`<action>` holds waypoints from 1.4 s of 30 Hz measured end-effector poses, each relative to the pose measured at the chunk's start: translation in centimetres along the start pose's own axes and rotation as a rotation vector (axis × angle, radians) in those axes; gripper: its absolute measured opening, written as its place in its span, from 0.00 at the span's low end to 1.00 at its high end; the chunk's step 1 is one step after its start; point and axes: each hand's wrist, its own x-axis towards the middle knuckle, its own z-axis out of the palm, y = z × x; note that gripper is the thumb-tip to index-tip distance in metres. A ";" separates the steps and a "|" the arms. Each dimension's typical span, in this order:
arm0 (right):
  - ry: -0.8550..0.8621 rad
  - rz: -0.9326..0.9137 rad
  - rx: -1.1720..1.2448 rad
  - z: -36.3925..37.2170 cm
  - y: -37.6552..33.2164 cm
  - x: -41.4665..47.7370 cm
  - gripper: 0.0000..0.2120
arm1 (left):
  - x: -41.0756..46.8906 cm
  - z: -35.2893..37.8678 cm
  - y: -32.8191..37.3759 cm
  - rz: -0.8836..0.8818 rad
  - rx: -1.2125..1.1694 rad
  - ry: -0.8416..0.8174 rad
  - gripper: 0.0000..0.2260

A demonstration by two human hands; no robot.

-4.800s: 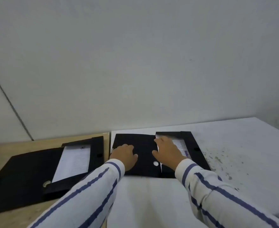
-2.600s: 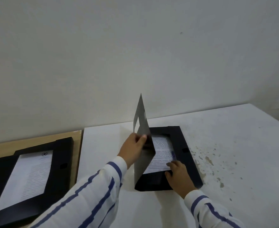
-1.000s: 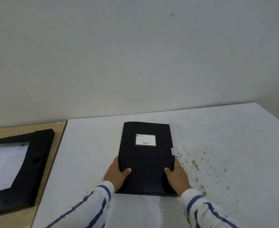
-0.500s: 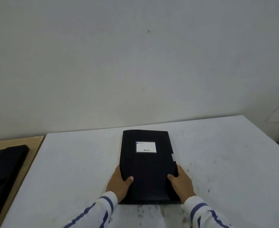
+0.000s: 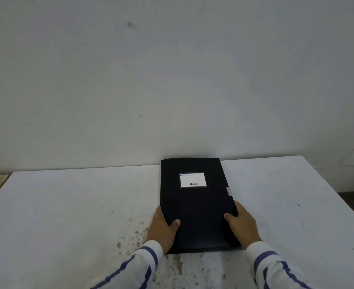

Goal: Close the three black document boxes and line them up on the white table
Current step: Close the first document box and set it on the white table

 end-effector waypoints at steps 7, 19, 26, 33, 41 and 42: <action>-0.011 -0.013 0.003 -0.9 1.1 2.2 0.18 | 0.9 1.9 1.4 -0.017 0.046 0.035 0.28; 0.084 -0.112 -0.118 0.2 0.9 2.4 0.20 | 0.9 2.0 1.7 -0.025 0.077 0.055 0.28; -0.028 -0.367 -0.301 4.5 -3.0 -1.4 0.23 | -1.1 -0.9 0.4 -0.015 0.135 0.049 0.34; -0.245 -0.497 -0.305 11.6 -8.3 -8.3 0.19 | -5.1 -8.2 -3.7 -0.016 0.233 0.118 0.29; -0.327 -0.679 -0.332 20.2 -13.7 -19.7 0.17 | -14.2 -19.8 -12.8 -0.090 0.243 0.256 0.25; -0.339 -0.685 -0.337 21.2 -14.3 -21.4 0.17 | -15.7 -21.3 -13.9 -0.094 0.239 0.279 0.25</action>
